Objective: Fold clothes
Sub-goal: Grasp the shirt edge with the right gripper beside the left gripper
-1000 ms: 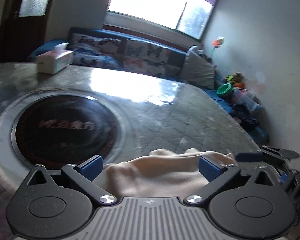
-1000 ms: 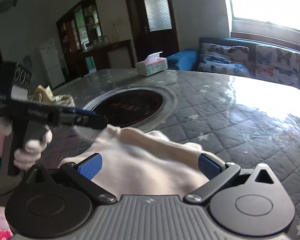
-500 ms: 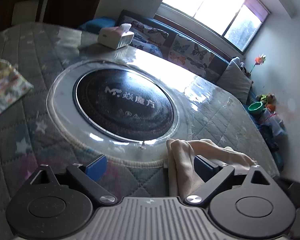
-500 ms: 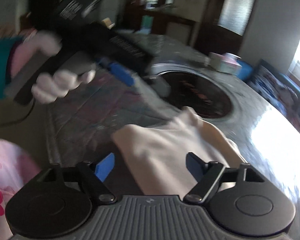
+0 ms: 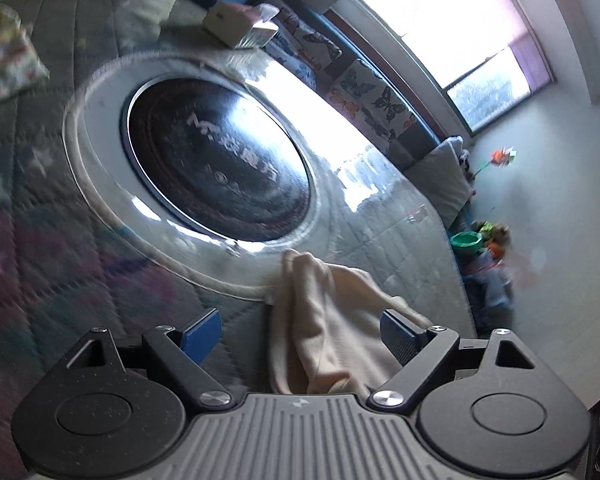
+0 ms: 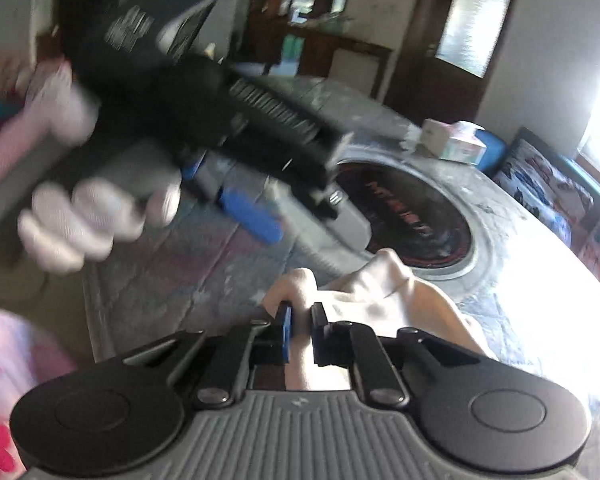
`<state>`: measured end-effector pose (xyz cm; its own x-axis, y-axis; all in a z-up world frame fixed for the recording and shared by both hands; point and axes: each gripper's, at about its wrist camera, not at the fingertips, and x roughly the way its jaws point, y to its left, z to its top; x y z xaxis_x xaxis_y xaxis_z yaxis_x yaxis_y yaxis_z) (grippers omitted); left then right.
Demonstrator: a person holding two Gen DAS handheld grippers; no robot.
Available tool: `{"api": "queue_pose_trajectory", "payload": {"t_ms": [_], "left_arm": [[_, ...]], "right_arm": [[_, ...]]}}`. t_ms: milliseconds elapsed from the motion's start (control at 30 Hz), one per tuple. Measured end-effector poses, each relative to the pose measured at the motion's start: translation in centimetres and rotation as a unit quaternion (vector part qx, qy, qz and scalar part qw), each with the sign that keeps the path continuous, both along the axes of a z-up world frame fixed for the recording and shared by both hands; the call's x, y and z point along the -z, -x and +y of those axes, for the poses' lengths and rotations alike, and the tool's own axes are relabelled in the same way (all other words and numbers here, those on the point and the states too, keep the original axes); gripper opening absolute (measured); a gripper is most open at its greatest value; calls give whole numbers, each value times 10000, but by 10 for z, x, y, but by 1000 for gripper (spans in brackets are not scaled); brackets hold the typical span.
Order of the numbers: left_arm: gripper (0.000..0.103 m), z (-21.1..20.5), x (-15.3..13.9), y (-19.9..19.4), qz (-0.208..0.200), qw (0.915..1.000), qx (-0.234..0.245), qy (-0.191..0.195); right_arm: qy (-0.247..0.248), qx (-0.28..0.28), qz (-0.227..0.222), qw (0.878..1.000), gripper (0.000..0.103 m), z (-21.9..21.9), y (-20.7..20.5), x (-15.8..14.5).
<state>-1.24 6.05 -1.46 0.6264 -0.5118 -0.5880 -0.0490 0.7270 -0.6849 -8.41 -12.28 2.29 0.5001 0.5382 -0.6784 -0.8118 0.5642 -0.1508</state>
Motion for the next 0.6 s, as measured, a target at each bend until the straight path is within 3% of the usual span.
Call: {"api": "queue_pose_trajectory", "payload": {"t_ms": [167,300,467,533,600], "left_arm": [[87,-13,7,-9,318,9982,-56,500],[78,-27,17,-20,594,9951,12,792],[34,-31,37,-30,966,9883,-76,1177],[21,-29,43,-31,1052,9879,-152,1133],[16,-27,46,-33,1067,9877,-174,1127]], "right_arm": [[-477,206,166,9985,7,-19,-8,-16],[-705,252,233,9969,7,-29,-8,-20],[-798,142,329,9962,7,-34,-3,-16],[-821,73,396,9958,7,-35,-4,-15],[-858,182,413,9953,13,-43,-5,-16]]}}
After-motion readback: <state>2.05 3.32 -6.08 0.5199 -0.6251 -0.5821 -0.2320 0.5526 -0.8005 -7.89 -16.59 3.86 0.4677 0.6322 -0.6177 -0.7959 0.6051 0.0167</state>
